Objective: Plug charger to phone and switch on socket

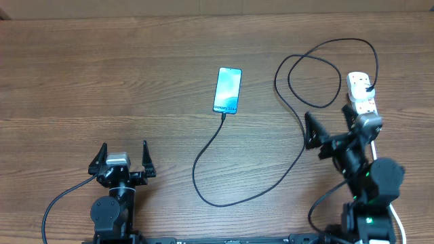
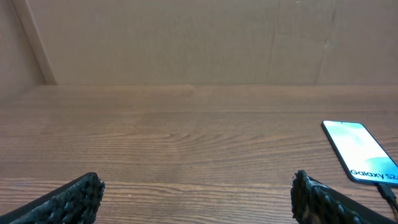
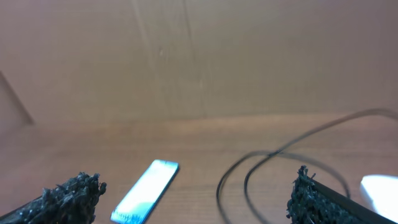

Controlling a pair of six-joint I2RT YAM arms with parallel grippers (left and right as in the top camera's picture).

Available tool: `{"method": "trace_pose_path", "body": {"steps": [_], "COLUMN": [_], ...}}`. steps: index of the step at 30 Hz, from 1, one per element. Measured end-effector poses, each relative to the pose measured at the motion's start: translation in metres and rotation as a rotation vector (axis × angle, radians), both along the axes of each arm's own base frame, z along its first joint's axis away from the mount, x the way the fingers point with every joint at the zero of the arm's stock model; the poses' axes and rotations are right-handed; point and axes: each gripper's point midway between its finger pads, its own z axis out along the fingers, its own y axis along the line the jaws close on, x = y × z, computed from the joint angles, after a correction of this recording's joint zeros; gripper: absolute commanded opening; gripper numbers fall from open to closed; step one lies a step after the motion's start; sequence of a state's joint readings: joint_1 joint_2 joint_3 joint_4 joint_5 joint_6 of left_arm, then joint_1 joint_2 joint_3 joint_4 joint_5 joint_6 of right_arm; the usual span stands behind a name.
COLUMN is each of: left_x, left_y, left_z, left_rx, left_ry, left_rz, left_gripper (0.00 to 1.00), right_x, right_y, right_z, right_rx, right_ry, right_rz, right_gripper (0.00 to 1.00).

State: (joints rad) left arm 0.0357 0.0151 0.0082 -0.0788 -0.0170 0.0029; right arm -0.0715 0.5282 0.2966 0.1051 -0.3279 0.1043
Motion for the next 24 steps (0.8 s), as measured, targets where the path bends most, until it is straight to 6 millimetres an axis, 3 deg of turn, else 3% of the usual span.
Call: {"method": "trace_pose_path", "body": {"steps": [4,11,19,24], "left_x": [0.000,0.000,0.000,0.000], "left_y": [0.000,0.000,0.000,0.000], "left_z": [0.000,0.000,0.000,0.000], "left_rx": [0.000,0.000,0.000,0.000], "left_ry": [0.000,0.000,0.000,0.000], "left_rz": [0.000,0.000,0.000,0.000], "left_gripper": [1.00,1.00,1.00,1.00], "right_x": [-0.013,-0.026,-0.034,-0.035], "right_y": [0.006,0.007,0.001,-0.003], "right_z": [-0.032,-0.057,-0.104,-0.100], "right_rx": [0.001,0.000,0.003,-0.003], "right_ry": [0.018,0.021,0.180,0.155], "right_rz": [0.019,0.015,-0.021,-0.048], "right_gripper": [1.00,1.00,1.00,1.00]}}
